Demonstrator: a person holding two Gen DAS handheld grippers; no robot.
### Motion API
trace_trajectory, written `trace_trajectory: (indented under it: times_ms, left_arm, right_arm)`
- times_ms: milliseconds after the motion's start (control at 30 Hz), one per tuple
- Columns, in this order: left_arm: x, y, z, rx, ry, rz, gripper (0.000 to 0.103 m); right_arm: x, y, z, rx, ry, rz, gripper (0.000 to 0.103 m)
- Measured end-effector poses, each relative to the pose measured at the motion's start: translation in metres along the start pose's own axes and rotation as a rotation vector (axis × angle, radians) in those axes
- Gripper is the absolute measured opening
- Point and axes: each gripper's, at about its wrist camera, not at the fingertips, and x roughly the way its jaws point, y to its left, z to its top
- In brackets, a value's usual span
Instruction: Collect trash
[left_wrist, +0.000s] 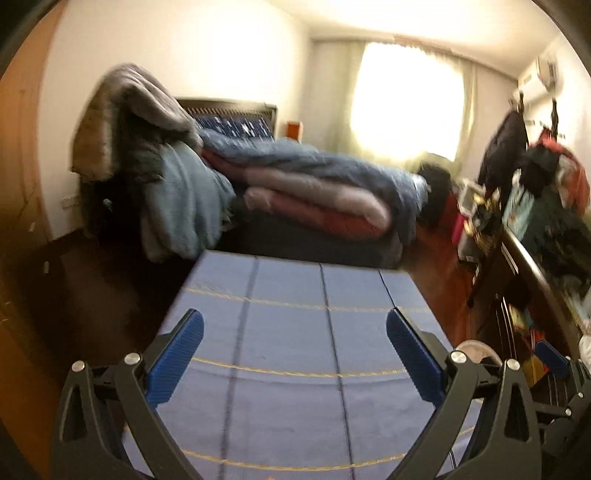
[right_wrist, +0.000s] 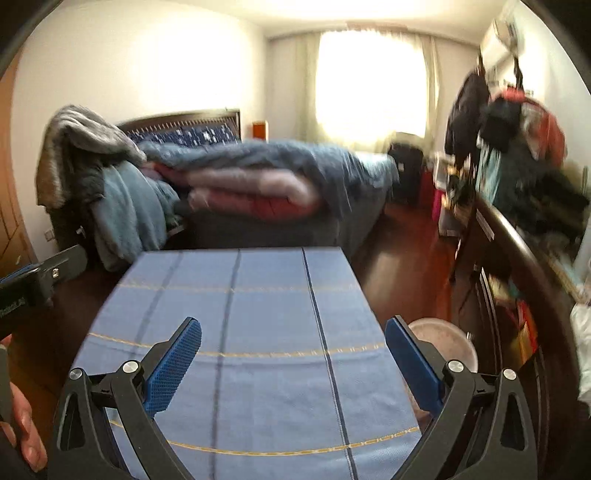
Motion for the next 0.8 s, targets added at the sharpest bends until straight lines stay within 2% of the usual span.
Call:
trace_trajectory:
  times_ms: [100, 333, 800]
  left_arm:
    - [-0.044, 0.021, 0.006, -0.012, -0.073, 0.043, 0.1]
    - [-0.108, 0.038, 0.013, -0.007, -0.155, 0.077, 0.1]
    - [-0.16, 0.029, 0.008, -0.002, -0.249, 0.033, 0.1]
  right_arm:
    - [-0.03, 0.015, 0.006, -0.018, -0.063, -0.007, 0.099]
    - [-0.076, 0.034, 0.012, -0.031, -0.153, -0.015, 0.099]
    - [-0.121, 0.037, 0.011, -0.032, -0.231, -0.06, 0.099]
